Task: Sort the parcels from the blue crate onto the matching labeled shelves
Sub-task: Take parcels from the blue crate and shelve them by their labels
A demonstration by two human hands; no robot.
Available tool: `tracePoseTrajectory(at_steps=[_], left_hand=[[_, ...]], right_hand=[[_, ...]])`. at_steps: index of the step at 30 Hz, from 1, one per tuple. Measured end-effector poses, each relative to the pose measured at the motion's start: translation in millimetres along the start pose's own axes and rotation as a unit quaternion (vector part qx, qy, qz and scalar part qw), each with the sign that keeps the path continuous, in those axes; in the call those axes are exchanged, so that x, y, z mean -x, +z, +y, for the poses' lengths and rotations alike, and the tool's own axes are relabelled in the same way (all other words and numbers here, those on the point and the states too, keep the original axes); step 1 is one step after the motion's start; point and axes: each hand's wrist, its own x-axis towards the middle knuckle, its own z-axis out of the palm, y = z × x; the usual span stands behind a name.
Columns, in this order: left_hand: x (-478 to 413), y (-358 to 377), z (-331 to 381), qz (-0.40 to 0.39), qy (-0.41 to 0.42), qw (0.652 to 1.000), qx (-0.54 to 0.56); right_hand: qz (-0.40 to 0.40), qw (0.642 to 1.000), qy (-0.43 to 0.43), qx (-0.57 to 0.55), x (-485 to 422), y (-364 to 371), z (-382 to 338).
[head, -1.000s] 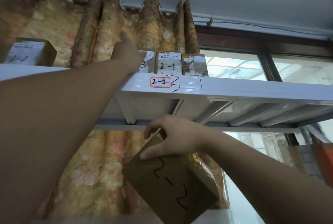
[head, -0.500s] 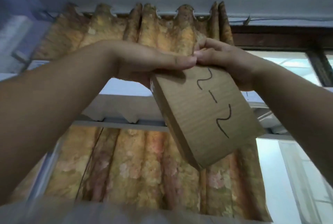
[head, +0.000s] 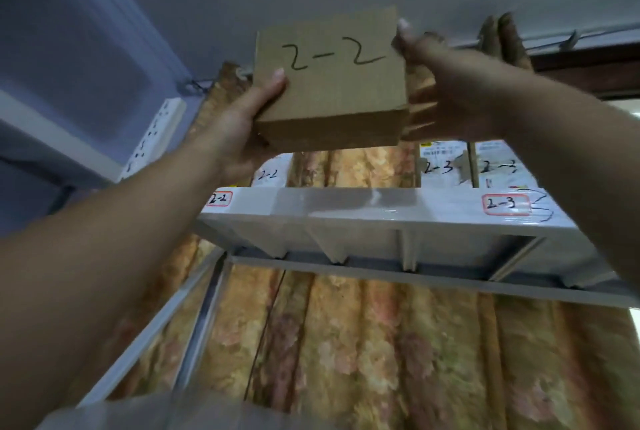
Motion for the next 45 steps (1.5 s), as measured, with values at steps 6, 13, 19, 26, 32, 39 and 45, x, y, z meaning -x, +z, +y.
tracePoseTrajectory(at_steps=[6, 13, 19, 26, 32, 39, 45], left_hand=[[-29, -21, -16, 0.095, 0.069, 0.975, -0.187], [-50, -81, -65, 0.122, 0.053, 0.805, -0.578], [-53, -112, -90, 0.074, 0.068, 0.727, -0.679], [-62, -118, -100, 0.069, 0.085, 0.706, -0.7], [-54, -113, -113, 0.083, 0.159, 0.619, -0.764], [-53, -118, -121, 0.078, 0.238, 0.492, -0.834], [-56, -116, -126, 0.089, 0.225, 0.496, -0.834]], right_hand=[[0.097, 0.994, 0.01, -0.043, -36, 38, 28], [0.195, 0.976, 0.098, -0.017, -66, 60, 64], [0.189, 0.954, 0.164, 0.166, -81, 75, 76], [0.189, 0.94, 0.153, 0.242, -103, 98, 85], [0.156, 0.867, 0.15, 0.449, -122, 107, 97], [0.112, 0.831, 0.154, 0.522, -153, 123, 97], [0.103, 0.815, 0.159, 0.547, -174, 133, 106]])
